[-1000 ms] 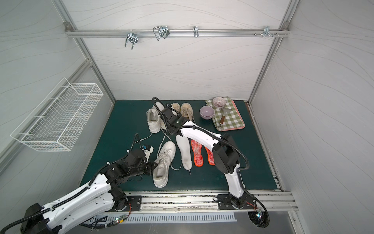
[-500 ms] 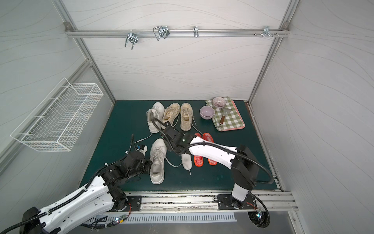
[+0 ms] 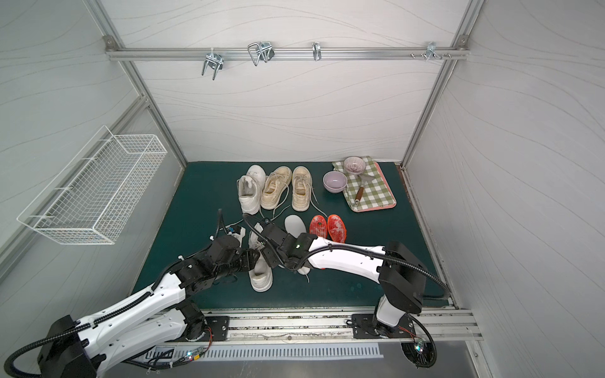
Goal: Remove the insole from the shoe
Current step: Untie the shoelace on the shoe, then adjust the shoe at the center of the board.
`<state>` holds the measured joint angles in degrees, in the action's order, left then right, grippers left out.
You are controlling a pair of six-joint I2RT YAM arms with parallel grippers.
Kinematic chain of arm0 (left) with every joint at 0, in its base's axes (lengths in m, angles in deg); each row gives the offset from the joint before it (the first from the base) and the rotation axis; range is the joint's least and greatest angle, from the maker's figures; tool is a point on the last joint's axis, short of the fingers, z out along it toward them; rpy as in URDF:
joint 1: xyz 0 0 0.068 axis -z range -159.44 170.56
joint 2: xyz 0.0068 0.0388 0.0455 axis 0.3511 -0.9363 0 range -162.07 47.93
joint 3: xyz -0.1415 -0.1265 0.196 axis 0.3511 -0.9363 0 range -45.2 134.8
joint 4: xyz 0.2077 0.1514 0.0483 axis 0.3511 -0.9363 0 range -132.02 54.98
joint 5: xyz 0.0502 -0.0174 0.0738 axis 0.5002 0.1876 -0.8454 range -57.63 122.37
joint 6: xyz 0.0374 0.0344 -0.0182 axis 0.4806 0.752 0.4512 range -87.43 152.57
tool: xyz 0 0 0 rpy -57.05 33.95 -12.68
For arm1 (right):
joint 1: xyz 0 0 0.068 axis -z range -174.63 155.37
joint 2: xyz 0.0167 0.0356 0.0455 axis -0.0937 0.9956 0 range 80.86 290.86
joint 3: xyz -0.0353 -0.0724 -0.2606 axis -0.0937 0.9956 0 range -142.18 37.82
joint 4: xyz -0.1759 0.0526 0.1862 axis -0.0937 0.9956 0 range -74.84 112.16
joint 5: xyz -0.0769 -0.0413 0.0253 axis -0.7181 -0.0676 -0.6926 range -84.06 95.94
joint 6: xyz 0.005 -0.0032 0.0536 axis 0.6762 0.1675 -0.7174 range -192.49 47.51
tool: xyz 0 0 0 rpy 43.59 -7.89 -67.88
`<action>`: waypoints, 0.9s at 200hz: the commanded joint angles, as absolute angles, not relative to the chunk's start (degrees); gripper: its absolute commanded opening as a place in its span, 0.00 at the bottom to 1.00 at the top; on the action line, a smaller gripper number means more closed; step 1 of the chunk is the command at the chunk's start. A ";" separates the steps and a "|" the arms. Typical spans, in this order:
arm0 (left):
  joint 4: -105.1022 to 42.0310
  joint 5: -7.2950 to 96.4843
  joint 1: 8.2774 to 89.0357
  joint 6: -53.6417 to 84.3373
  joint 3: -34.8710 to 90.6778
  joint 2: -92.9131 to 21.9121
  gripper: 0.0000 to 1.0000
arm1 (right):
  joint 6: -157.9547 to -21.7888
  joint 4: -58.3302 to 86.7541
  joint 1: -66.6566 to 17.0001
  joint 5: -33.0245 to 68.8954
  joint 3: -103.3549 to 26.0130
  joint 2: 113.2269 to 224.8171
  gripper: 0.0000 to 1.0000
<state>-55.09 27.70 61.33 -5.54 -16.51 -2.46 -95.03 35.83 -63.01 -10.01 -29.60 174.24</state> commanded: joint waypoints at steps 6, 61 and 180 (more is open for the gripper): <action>-54.86 25.93 60.99 -2.89 -12.30 -3.71 0.50 | -95.76 33.68 -63.25 -7.76 -30.69 175.42 0.61; -54.38 25.92 60.37 -2.10 -11.26 -6.82 0.39 | -96.11 34.67 -63.48 -7.18 -33.50 178.89 0.54; -58.10 23.67 55.19 -3.11 -15.00 -3.36 0.16 | -102.10 46.31 -62.99 -28.30 -33.72 181.61 0.22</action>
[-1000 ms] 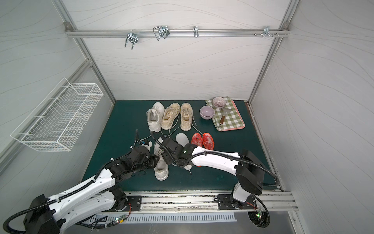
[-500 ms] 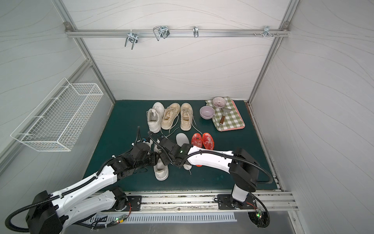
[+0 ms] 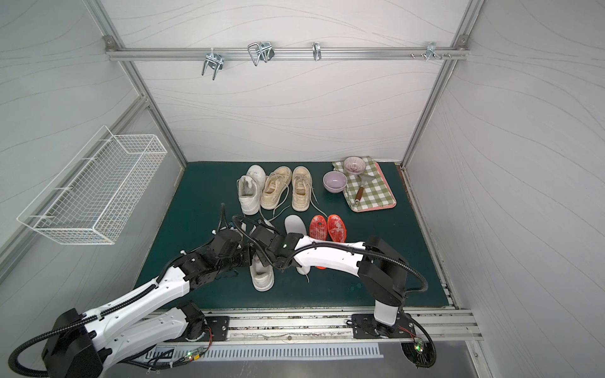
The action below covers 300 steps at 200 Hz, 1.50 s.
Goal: Remove the insole from the shoe
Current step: Adjust the shoe at the center of the board.
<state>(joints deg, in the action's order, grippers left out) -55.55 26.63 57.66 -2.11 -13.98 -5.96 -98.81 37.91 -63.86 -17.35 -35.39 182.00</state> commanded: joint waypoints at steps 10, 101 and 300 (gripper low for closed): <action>-58.93 23.59 54.16 -3.35 -15.88 -2.02 0.14 | -103.82 47.81 -62.25 -30.28 -32.23 180.83 0.20; -52.86 33.08 52.41 -2.91 -18.75 -0.87 0.13 | -100.11 38.58 -58.55 -15.14 -25.45 176.64 0.17; -49.48 37.44 52.46 -2.19 -21.09 3.41 0.44 | -91.43 37.54 -65.38 -14.60 -31.68 183.67 0.74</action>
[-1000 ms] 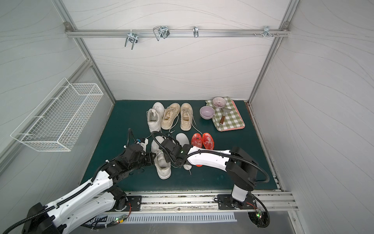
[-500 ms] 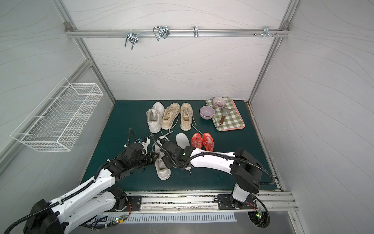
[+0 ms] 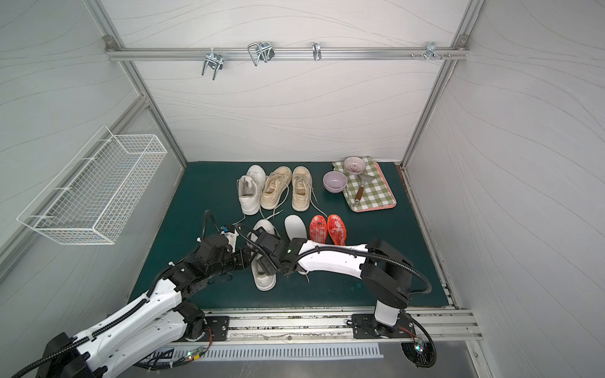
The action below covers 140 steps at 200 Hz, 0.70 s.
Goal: Remove the insole from the shoe
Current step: Adjust the shoe at the center of the board.
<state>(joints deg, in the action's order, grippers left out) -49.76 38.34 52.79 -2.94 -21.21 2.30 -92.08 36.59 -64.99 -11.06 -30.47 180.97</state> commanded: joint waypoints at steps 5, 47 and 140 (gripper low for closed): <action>-49.62 37.46 52.46 -2.08 -21.10 3.53 0.45 | -91.45 37.26 -65.40 -15.63 -31.86 183.74 0.74; -49.92 37.48 52.45 -1.36 -21.17 4.27 0.57 | -90.74 30.30 -64.40 -20.34 -31.52 181.80 0.72; -46.99 39.95 52.42 -0.15 -21.21 2.95 0.66 | -91.59 28.68 -61.16 -18.38 -35.69 181.84 0.69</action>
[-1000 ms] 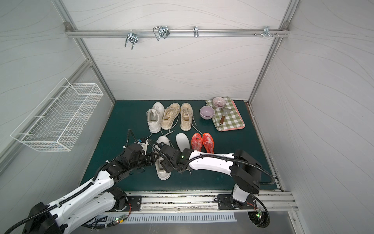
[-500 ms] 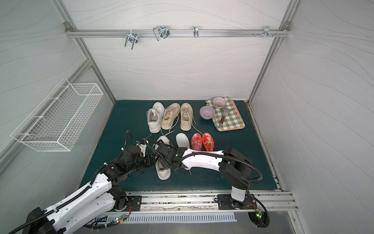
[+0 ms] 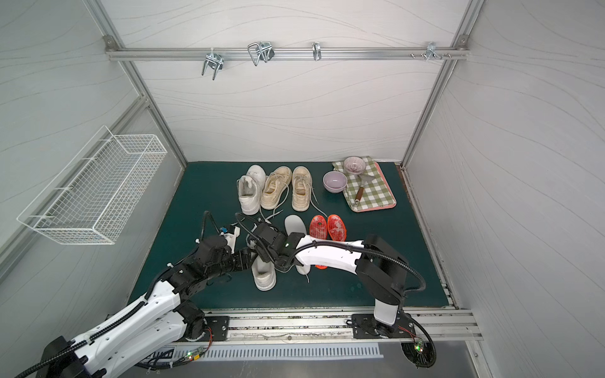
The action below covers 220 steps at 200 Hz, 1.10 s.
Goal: Remove the insole from the shoe
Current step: Adjust the shoe at the center of the board, then remove the insole from the shoe.
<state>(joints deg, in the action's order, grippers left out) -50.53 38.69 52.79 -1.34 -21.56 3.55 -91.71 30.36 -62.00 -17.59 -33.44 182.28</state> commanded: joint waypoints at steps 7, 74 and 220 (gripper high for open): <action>-46.27 40.18 52.46 -0.06 -21.21 2.40 0.67 | -91.65 28.82 -61.13 -18.38 -36.00 182.01 0.69; -44.98 37.04 52.39 0.93 -17.23 -7.00 0.72 | -92.06 28.43 -61.16 -17.70 -35.59 180.61 0.66; -40.03 33.94 51.89 1.28 -14.26 -12.35 0.65 | -101.05 34.73 -67.57 -10.25 -26.54 170.02 0.51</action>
